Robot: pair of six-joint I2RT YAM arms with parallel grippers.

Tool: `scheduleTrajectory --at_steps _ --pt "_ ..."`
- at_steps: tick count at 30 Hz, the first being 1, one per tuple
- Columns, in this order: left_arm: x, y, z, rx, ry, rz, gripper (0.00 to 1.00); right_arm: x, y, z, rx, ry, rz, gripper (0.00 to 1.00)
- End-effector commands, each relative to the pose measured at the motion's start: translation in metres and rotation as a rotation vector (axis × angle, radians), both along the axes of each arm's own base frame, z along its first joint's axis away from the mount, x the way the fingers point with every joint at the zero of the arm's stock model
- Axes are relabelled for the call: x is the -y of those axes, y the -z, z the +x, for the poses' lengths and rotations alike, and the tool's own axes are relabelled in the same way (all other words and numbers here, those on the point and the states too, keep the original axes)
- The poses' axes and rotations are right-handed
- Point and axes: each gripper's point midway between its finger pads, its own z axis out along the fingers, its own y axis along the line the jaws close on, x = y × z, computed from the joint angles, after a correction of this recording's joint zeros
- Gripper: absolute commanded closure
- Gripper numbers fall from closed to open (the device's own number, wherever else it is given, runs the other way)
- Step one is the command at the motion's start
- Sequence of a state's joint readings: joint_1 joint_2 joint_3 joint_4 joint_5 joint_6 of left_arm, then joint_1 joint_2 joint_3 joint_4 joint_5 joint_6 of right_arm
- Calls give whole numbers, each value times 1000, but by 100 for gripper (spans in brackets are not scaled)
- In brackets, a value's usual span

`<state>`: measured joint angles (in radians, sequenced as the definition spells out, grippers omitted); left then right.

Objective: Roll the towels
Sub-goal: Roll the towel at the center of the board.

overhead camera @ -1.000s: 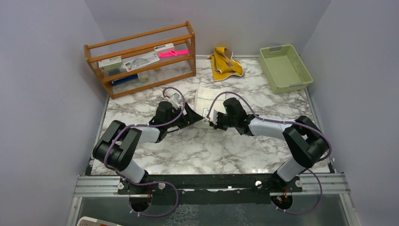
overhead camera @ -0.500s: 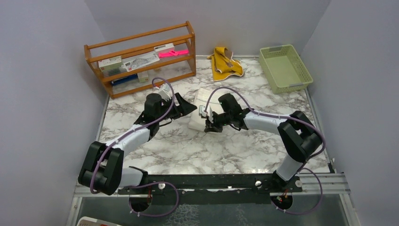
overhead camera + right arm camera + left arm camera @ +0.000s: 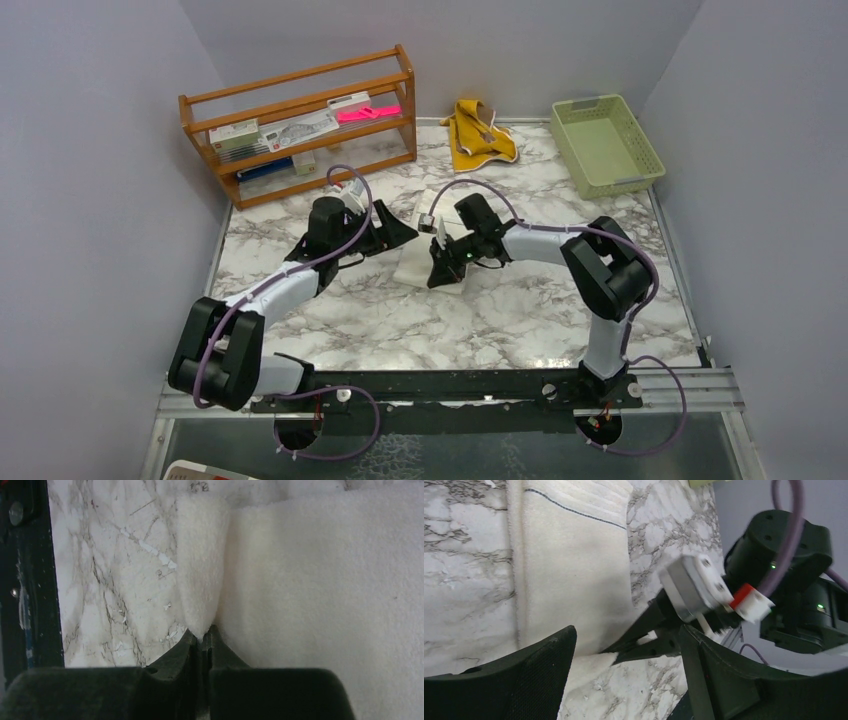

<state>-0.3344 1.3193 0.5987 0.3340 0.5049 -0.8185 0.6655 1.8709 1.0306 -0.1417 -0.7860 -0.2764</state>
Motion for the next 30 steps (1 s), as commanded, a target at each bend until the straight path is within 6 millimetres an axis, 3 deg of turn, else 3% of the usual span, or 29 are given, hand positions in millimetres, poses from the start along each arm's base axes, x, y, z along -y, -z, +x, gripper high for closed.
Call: scheduleTrajectory --at_steps 1,9,13,17,20,22,23,30 --pt "9 -29 -9 73 77 -54 22 -4 6 1 -238 85 0 99" --pt "12 -21 -19 38 96 -82 22 1 32 4 -518 177 -48 99" --pt "18 -6 -28 -13 108 -106 25 6 41 7 -627 243 -54 99" --pt "24 12 -32 -56 117 -140 44 11 49 9 -709 304 -76 99" --pt "29 20 -30 -77 128 -165 64 11 52 8 -747 325 -83 99" --pt "32 24 -27 -90 138 -181 81 11 54 7 -757 330 -87 99" --pt "33 27 -26 -102 142 -184 98 11 55 8 -757 333 -90 99" --pt "35 52 -22 -171 125 -171 100 14 57 11 -752 354 -106 99"
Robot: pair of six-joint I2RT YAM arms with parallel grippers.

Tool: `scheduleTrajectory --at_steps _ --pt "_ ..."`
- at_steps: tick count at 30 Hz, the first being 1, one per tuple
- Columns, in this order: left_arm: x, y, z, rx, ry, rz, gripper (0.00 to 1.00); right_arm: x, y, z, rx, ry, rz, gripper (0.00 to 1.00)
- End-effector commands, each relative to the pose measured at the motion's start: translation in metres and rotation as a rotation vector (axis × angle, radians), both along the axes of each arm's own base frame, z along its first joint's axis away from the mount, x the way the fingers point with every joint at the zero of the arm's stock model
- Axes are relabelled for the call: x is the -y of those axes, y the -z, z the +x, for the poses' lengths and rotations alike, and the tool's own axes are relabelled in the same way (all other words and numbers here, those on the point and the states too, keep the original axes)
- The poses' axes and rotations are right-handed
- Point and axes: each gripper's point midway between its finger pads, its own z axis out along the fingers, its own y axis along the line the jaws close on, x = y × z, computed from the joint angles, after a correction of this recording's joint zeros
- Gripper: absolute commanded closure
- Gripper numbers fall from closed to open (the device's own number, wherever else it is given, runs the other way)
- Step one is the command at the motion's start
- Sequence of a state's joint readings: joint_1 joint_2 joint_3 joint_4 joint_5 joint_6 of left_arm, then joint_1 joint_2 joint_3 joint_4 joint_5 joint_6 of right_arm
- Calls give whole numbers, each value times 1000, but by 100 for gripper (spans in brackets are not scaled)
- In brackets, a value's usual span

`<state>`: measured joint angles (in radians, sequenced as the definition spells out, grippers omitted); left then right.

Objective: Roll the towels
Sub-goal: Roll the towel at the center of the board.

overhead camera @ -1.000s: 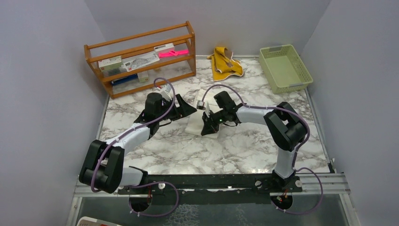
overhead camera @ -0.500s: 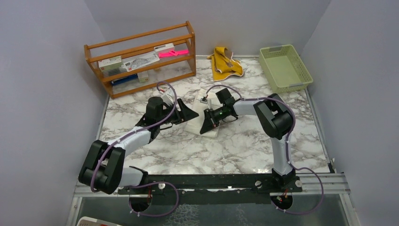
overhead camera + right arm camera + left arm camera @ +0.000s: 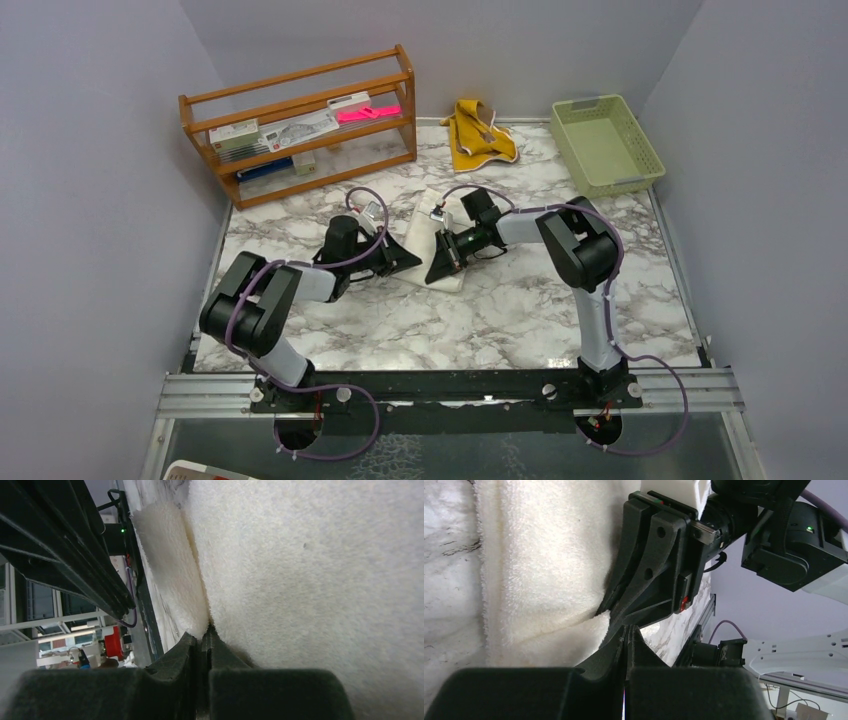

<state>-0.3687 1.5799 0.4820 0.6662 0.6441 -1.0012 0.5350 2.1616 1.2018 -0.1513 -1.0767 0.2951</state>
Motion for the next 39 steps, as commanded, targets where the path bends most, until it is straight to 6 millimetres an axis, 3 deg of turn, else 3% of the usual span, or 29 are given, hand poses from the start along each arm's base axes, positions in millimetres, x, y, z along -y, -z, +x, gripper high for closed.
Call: scheduleTrajectory --at_steps 1,9,12,14,17,20,26,29,31,32,33,35,38,39 --pt "7 -4 3 21 24 -35 100 16 42 -4 -43 49 -151 99" --pt "-1 47 12 -39 -20 69 100 17 41 7 -11 95 -180 99" --pt "-3 56 20 -26 -40 103 100 18 40 12 11 112 -203 96" --pt "-6 61 22 -19 -53 125 100 19 38 16 31 124 -221 88" --pt "-10 69 21 -21 -68 152 100 20 27 26 102 150 -226 61" --pt "-14 77 20 -26 -79 175 100 24 9 40 204 195 -244 47" --pt "-17 85 16 -29 -78 200 100 44 -20 70 411 277 -361 39" --pt "-18 87 15 -30 -78 207 100 65 -30 88 539 352 -459 36" --pt "-18 88 14 -29 -73 208 100 84 -45 105 666 437 -523 32" --pt "-18 88 14 -29 -70 208 100 90 -63 113 754 482 -512 12" --pt "-18 88 14 -29 -71 208 100 95 -84 117 843 544 -475 1" --pt "-18 87 13 -27 -67 206 100 105 -146 114 1079 690 -288 0" --pt "-16 82 16 -16 -64 196 100 128 -185 103 1229 930 -85 0" --pt "-15 81 16 -15 -63 194 100 118 -185 101 1270 826 -80 4"
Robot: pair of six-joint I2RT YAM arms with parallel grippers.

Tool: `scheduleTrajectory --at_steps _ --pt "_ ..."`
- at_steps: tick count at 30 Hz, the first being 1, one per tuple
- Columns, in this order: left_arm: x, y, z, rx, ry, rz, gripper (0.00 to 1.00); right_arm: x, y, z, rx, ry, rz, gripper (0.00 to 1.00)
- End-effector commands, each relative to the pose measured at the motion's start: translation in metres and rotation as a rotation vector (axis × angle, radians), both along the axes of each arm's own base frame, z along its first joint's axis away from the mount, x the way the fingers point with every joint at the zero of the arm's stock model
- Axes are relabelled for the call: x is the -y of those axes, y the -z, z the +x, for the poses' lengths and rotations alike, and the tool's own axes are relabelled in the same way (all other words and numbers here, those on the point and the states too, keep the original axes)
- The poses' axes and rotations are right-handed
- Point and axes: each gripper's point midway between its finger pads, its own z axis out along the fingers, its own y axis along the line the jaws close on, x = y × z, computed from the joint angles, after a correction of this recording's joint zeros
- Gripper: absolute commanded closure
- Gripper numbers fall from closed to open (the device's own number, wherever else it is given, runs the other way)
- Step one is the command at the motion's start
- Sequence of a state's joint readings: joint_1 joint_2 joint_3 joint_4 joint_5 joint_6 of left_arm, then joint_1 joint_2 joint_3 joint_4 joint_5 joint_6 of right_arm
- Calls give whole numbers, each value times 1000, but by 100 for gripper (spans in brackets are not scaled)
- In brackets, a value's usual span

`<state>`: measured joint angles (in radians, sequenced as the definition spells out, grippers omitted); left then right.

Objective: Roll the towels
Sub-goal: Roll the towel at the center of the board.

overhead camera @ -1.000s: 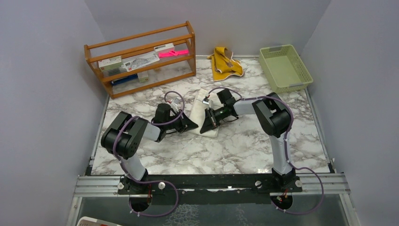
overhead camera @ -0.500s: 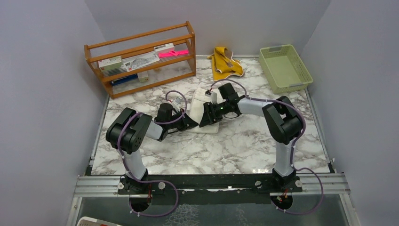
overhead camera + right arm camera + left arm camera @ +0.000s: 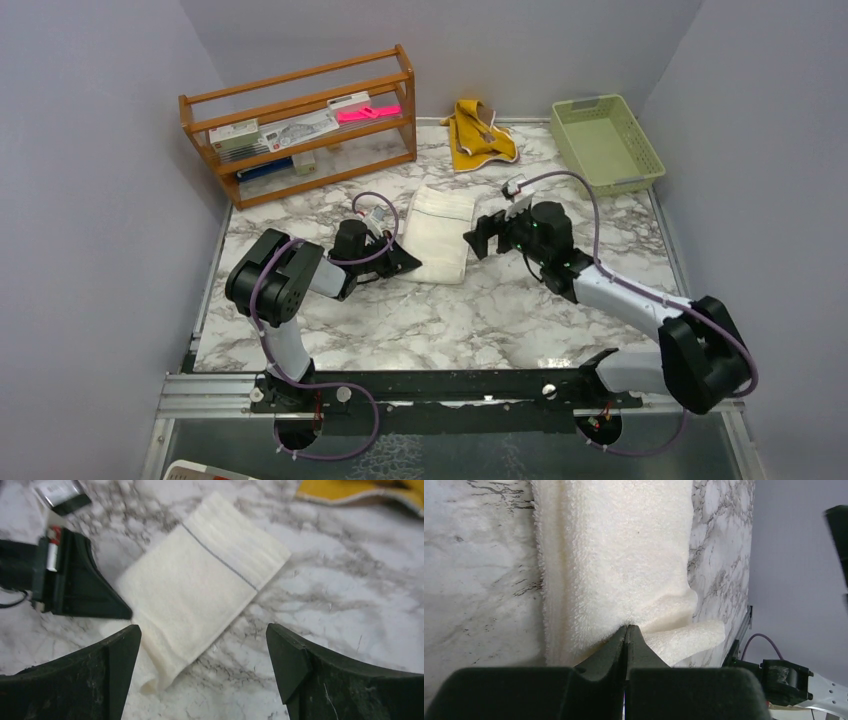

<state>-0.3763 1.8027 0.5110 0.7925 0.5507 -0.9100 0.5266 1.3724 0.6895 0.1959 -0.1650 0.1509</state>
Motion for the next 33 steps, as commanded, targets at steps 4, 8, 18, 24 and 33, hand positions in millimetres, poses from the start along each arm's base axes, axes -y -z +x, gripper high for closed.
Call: scheduleTrajectory --at_steps 4,8,18,24,33 --pt "-9 19 -4 -29 -23 73 100 -32 -55 -1 408 -189 -110 23" --pt "-9 16 -2 -27 -23 69 100 -64 -30 -67 708 -453 -297 24" --pt "-7 15 1 -30 -13 76 100 -82 53 -102 861 -769 -759 26" --pt "-6 13 3 -27 -1 87 100 -90 69 -90 903 -790 -854 26" --pt "-4 12 5 -29 19 94 100 -88 105 -76 799 -830 -996 58"
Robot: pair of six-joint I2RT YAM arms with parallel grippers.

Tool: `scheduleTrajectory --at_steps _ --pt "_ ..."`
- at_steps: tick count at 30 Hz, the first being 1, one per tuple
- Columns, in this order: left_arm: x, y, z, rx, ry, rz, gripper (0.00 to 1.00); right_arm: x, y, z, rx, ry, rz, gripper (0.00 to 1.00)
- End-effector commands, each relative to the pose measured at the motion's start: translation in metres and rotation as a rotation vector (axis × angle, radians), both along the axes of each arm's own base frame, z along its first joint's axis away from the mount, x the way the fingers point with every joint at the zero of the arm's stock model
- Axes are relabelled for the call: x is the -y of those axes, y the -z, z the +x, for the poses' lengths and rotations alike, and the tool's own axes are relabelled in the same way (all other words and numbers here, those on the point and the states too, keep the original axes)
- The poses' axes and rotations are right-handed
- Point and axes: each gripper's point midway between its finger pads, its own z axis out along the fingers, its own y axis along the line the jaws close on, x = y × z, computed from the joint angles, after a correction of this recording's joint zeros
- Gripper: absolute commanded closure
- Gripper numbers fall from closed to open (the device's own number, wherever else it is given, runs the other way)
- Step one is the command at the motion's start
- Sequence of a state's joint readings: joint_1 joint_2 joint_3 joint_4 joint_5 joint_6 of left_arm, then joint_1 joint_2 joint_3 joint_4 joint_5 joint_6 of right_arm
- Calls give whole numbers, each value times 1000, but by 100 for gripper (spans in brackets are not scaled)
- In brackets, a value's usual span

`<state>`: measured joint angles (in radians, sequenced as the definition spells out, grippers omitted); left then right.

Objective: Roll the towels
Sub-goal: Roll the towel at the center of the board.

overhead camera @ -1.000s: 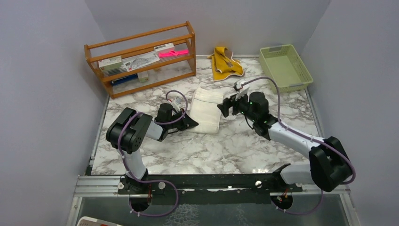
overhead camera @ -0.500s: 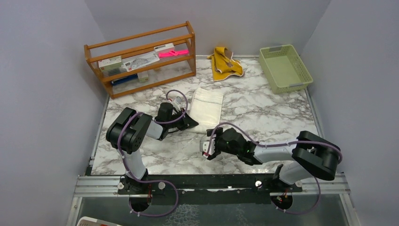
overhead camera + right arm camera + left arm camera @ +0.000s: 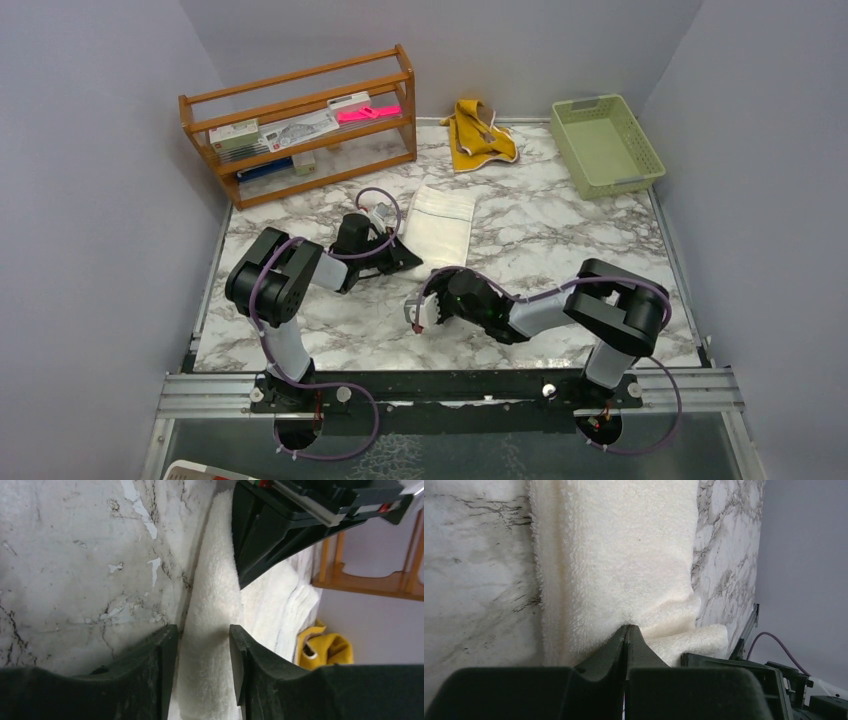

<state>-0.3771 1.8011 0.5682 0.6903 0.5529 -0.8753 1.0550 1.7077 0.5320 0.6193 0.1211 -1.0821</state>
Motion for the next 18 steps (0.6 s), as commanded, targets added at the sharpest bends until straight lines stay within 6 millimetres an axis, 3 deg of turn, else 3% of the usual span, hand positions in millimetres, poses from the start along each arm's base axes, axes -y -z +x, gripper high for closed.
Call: scheduleTrajectory --at_steps 1,4,7,10,18 --pt "-6 12 -1 -15 3 63 100 10 23 0 -28 27 -113 64" --pt "-6 12 -1 -20 9 62 100 14 31 -2 -63 35 -147 97" --pt "-6 7 2 -14 12 52 100 19 36 0 -91 83 -150 99" --pt "-13 -8 10 16 -10 41 100 15 27 0 -180 130 -73 99" --pt "-62 -83 34 178 -184 4 96 -20 -37 -19 -696 97 283 99"
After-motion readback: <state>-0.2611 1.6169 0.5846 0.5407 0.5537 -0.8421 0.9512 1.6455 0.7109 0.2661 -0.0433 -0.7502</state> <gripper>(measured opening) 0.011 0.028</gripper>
